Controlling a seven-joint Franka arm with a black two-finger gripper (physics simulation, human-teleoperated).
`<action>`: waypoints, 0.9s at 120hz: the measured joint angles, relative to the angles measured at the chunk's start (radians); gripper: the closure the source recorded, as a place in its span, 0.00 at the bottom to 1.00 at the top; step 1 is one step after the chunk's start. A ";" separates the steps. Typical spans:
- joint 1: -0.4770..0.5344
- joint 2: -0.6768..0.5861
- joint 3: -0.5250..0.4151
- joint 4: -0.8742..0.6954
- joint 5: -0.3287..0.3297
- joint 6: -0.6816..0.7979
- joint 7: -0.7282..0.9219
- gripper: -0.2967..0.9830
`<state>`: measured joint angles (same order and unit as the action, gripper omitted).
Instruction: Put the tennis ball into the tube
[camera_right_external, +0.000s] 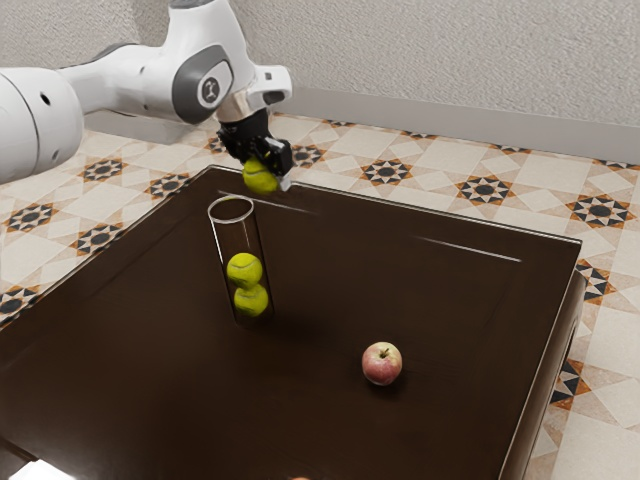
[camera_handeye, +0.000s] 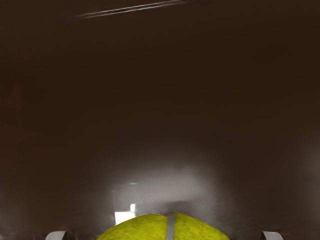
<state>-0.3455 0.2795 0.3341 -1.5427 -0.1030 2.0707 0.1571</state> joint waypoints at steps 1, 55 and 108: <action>0.003 0.001 0.001 0.002 0.001 -0.005 0.000 0.46; 0.038 0.024 0.049 0.020 0.007 -0.110 0.012 0.46; -0.013 -0.171 0.025 0.007 -0.008 -0.275 0.020 0.28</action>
<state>-0.3589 0.1085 0.3589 -1.5356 -0.1109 1.7954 0.1776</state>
